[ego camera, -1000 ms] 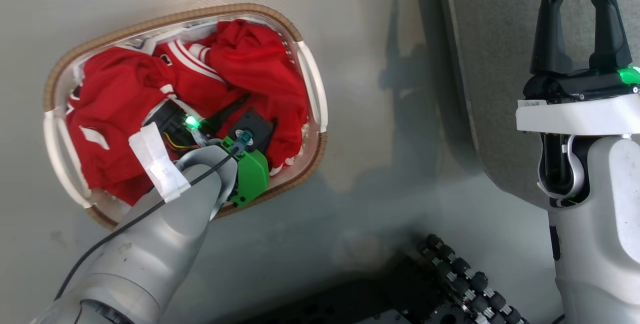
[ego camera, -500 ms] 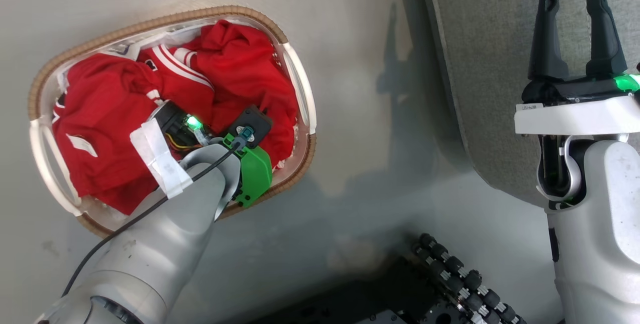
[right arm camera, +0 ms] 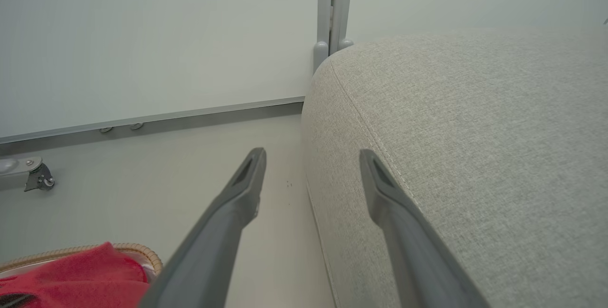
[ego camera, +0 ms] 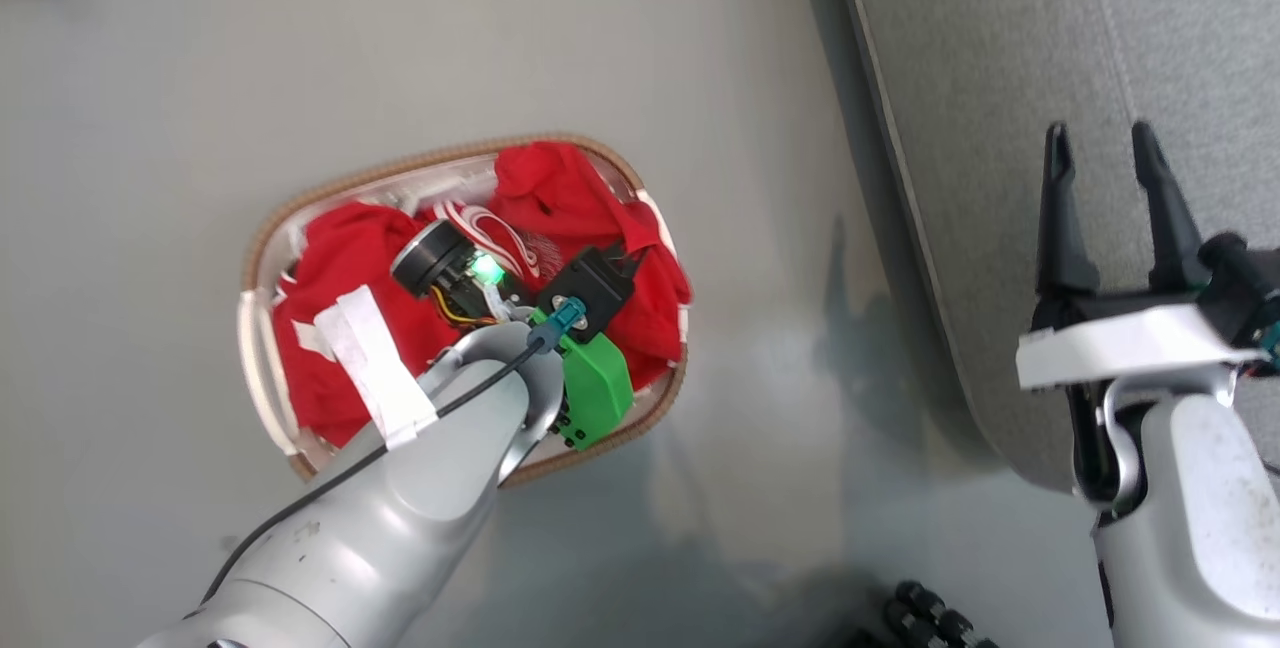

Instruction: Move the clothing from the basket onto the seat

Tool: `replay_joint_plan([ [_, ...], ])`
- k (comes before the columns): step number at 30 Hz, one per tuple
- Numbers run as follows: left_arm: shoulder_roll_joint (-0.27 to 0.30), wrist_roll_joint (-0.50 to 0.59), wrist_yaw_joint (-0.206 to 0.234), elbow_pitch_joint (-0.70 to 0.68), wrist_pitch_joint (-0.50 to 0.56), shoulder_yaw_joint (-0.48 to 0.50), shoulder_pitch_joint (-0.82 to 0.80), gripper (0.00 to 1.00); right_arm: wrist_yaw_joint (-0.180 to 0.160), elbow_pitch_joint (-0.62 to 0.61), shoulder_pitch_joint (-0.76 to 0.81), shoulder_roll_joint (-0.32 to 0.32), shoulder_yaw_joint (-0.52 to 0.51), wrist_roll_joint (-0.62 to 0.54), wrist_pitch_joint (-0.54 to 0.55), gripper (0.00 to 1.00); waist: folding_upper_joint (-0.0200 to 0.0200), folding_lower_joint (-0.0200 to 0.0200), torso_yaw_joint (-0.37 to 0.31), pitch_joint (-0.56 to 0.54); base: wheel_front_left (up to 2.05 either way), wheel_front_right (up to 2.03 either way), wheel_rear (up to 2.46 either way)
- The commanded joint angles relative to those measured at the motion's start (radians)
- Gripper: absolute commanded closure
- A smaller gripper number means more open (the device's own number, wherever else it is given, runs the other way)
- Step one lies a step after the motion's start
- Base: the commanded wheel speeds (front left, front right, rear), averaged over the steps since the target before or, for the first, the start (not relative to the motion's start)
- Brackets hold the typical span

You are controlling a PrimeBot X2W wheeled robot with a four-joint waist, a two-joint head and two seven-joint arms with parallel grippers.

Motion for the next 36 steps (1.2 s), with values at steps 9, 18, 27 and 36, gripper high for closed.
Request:
replay_joint_plan([
  [9,0.035,-0.042,-0.003,-0.173,-0.001,0.007,0.054,1.00,-0.001,0.058,0.168,-0.006,0.032,-0.043,-0.005,0.00,0.0000,0.0000,0.150,-0.455,0.00,0.00,0.00],
  [18,0.116,-0.139,-0.003,-0.238,0.005,-0.039,-0.040,1.00,-0.001,0.079,0.243,-0.005,0.075,-0.040,-0.005,0.00,0.0000,0.0000,0.159,-0.595,0.00,0.00,0.00],
  [27,0.211,-0.249,-0.003,-0.282,0.048,-0.049,-0.195,1.00,-0.001,0.081,0.242,-0.005,0.135,-0.029,-0.005,0.00,0.0000,0.0000,0.147,-0.612,0.00,0.00,0.00],
  [36,0.238,-0.298,-0.003,-0.277,0.056,-0.052,-0.266,1.00,-0.001,0.034,0.163,-0.005,0.302,0.009,-0.005,0.00,0.0000,0.0000,0.141,-0.611,0.00,0.00,0.00],
])
